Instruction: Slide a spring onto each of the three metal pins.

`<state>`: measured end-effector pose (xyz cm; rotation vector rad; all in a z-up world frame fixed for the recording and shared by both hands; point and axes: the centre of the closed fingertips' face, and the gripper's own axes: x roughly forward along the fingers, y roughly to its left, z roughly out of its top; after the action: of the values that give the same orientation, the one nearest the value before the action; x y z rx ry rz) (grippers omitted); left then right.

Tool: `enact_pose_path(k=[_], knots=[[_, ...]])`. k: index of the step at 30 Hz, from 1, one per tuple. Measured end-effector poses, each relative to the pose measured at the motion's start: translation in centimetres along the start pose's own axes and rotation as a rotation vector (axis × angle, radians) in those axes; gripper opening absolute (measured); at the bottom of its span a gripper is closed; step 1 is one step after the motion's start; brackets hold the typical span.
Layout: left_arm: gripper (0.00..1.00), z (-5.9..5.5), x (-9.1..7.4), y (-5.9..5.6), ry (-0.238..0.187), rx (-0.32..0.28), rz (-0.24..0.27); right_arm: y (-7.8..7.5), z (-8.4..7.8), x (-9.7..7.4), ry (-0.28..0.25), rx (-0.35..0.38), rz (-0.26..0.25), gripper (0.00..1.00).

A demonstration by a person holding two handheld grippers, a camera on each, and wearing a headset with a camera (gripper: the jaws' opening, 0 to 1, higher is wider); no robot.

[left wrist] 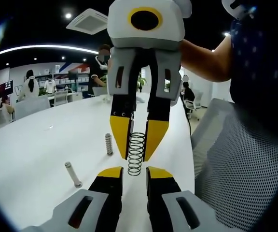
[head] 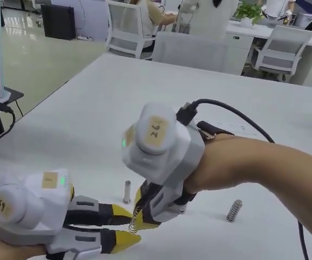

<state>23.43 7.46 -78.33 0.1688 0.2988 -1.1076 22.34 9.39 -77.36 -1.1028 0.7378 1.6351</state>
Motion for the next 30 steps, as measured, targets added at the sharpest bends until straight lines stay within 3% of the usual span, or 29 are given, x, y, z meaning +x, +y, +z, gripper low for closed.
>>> enact_pose_path(k=[18,30], knots=[[0.31,-0.9,-1.1,0.9,-0.009,-0.062,0.072,-0.5,-0.7,-0.2,0.009,0.016,-0.012,0.08],[0.42,-1.0,-2.2,2.2,-0.031,-0.117,0.148,-1.0,-0.9,-0.6,0.005,0.025,-0.022,0.08]])
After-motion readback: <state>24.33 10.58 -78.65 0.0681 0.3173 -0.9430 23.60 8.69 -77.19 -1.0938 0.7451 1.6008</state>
